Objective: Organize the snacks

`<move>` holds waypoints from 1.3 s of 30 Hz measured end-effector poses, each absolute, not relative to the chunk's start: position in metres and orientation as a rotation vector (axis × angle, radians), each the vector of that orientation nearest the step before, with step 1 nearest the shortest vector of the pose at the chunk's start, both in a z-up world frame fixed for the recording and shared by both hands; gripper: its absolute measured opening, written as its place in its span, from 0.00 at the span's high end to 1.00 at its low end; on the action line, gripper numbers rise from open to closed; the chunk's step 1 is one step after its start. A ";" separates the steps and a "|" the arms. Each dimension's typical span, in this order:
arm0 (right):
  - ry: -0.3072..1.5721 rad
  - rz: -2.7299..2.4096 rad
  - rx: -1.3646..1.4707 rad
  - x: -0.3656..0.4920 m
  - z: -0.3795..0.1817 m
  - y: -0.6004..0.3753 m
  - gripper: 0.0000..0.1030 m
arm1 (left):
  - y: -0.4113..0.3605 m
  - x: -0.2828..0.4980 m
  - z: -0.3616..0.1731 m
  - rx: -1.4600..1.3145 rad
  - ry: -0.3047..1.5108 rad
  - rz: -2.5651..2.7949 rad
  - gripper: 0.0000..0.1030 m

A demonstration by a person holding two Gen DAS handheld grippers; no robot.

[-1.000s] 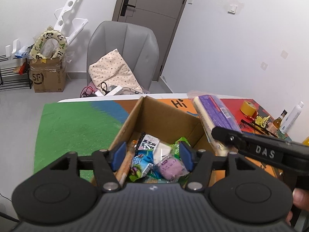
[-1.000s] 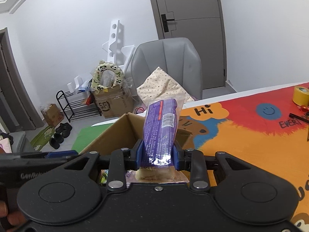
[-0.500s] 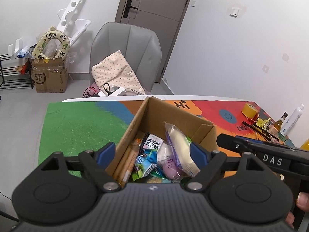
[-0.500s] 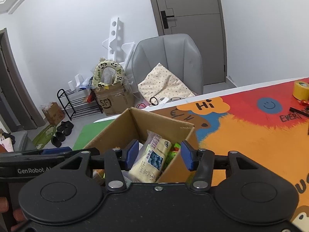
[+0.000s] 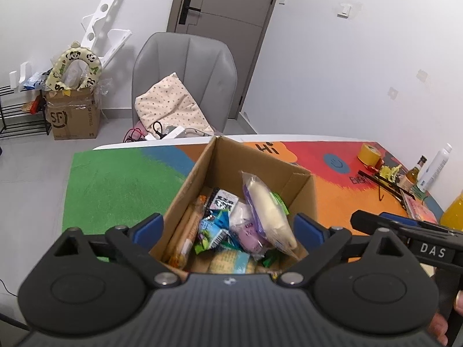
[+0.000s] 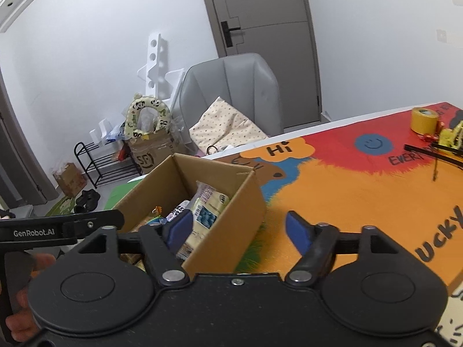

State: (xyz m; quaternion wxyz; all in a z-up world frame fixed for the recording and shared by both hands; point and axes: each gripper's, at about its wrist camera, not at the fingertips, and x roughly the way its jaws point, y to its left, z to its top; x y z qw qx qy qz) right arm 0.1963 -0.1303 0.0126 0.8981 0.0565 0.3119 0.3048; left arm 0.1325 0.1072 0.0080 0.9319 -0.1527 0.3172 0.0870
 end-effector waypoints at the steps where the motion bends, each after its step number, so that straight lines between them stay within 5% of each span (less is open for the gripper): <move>1: 0.645 0.626 0.121 0.195 0.013 -0.133 0.22 | 0.106 0.131 0.009 -0.308 0.654 0.176 0.05; 11: 0.609 0.593 0.147 0.171 0.024 -0.163 0.00 | 0.085 0.102 0.023 -0.259 0.648 0.176 0.02; 39: 0.493 0.621 0.134 0.077 0.056 -0.231 0.00 | 0.027 -0.001 0.055 -0.172 0.546 0.221 0.00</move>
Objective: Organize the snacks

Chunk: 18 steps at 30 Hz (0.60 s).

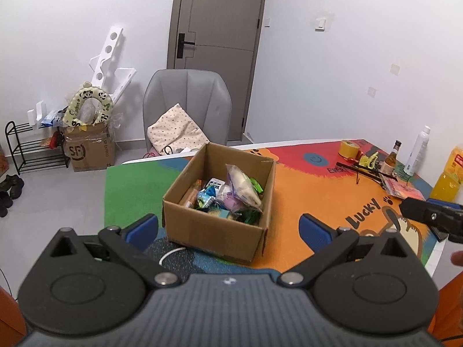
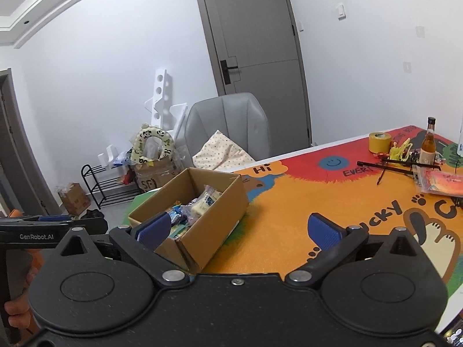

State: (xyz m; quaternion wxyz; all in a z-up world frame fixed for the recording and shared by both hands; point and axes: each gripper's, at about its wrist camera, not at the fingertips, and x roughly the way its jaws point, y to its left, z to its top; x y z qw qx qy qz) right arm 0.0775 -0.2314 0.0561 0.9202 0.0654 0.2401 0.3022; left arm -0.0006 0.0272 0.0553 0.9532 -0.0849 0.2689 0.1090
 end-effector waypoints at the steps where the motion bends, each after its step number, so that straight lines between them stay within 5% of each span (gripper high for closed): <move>1: 0.488 0.624 0.134 0.074 0.057 -0.234 0.00 | 0.024 -0.004 0.056 -0.164 0.544 0.218 0.00; 18: 0.453 0.651 0.121 0.044 0.059 -0.258 0.00 | -0.001 -0.044 0.064 -0.122 0.501 0.210 0.00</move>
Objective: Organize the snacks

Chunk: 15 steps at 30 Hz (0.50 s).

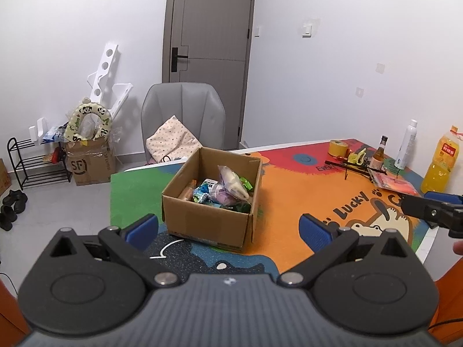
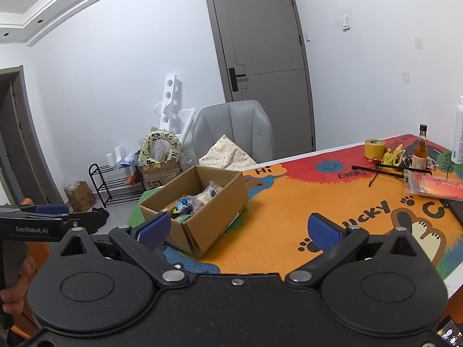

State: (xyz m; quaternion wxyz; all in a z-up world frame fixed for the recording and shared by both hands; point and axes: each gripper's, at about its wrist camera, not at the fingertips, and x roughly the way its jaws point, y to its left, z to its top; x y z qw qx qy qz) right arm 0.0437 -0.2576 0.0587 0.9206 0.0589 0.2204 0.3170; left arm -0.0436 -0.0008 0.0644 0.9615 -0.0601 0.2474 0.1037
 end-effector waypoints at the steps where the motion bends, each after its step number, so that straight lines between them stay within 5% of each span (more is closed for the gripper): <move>1: 0.453 0.652 0.123 0.044 0.058 -0.258 0.00 | -0.001 -0.044 0.064 -0.121 0.501 0.207 0.00; 15: 0.468 0.642 0.104 0.041 0.057 -0.252 0.00 | 0.001 -0.045 0.063 -0.125 0.498 0.197 0.00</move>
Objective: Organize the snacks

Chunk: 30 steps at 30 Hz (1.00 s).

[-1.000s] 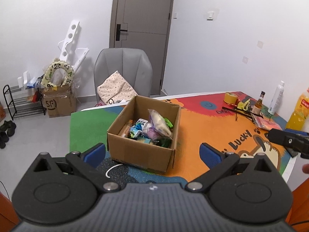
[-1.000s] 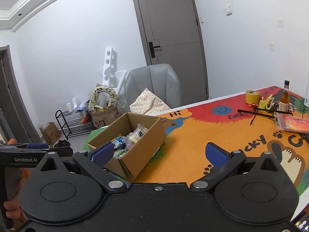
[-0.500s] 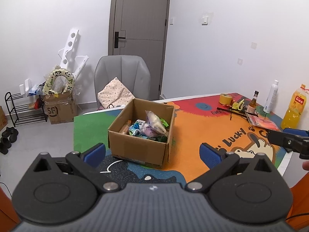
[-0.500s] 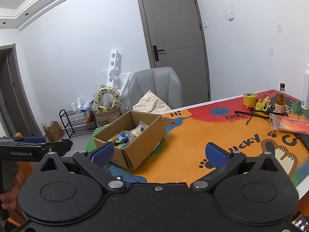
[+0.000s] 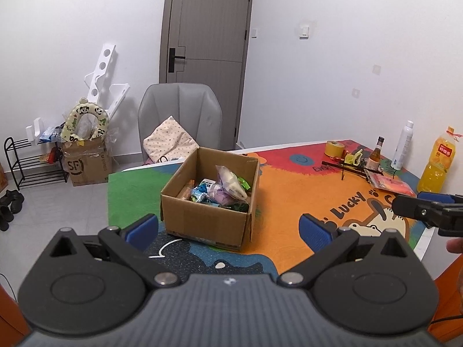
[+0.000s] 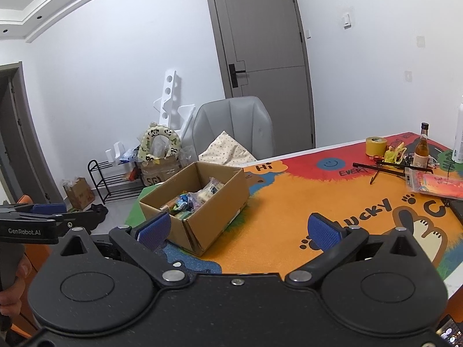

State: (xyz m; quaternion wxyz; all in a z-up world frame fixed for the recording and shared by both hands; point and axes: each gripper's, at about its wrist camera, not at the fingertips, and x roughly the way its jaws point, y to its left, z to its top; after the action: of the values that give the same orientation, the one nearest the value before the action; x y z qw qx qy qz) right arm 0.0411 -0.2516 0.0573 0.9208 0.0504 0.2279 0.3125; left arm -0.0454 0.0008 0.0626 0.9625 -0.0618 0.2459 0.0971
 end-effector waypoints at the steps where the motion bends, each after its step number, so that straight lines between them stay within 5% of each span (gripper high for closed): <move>1: 0.469 0.641 0.101 0.041 0.058 -0.251 0.00 | 0.002 -0.046 0.063 -0.128 0.496 0.197 0.00; 30: 0.479 0.624 0.048 0.039 0.064 -0.237 0.00 | 0.007 -0.049 0.064 -0.138 0.489 0.191 0.00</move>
State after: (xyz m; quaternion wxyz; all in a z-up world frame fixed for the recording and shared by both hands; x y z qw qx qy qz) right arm 0.0387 -0.2372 0.0640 0.9234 0.0232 0.2332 0.3039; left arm -0.0489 0.0074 0.0638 0.9634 -0.0683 0.2415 0.0941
